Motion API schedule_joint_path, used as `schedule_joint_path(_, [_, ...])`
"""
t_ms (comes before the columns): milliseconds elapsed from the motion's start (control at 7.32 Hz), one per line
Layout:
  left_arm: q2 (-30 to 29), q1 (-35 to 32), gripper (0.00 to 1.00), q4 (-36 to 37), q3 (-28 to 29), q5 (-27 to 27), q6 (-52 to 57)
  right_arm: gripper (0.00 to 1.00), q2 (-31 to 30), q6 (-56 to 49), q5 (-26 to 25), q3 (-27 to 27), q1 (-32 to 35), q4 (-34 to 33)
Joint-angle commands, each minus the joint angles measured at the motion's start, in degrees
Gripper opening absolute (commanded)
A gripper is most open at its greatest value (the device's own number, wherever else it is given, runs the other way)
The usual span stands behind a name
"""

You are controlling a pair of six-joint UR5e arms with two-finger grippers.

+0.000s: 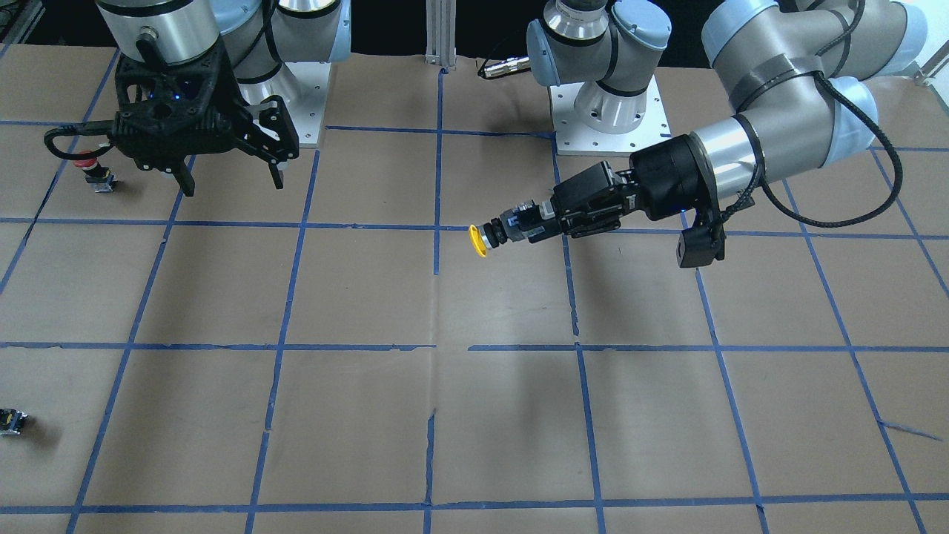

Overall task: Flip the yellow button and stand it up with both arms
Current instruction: 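Lift the yellow button with the left gripper and carry it toward the table center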

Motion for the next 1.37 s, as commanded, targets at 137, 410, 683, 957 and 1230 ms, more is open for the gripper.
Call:
schedule_joint_path(137, [3.4, -1.9, 0.16, 0.6, -1.6, -10.8, -7.3, 1.00, -3.7, -6.4, 17.2, 0.1, -17.7, 6.9])
schedule_joint_path(410, [3.8, -2.5, 0.15, 1.6, -1.9, -16.6, -8.0, 1.00, -3.9, -10.1, 33.4, 0.5, -30.1, 17.8])
schedule_joint_path(683, [4.1, -2.8, 0.14, 1.9, -2.1, -18.9, -7.9, 1.00, -4.0, -17.8, 49.3, 2.6, -37.1, 32.5])
schedule_joint_path(957, [4.5, -5.2, 0.13, 2.5, -2.3, -19.4, -8.1, 1.00, -4.8, -29.7, 66.7, 6.4, -36.0, 43.8])
schedule_joint_path(1230, [4.2, -5.8, 0.13, 2.9, -2.7, -20.2, -8.0, 1.00, -6.0, -30.5, 72.6, 9.2, -31.5, 49.5])
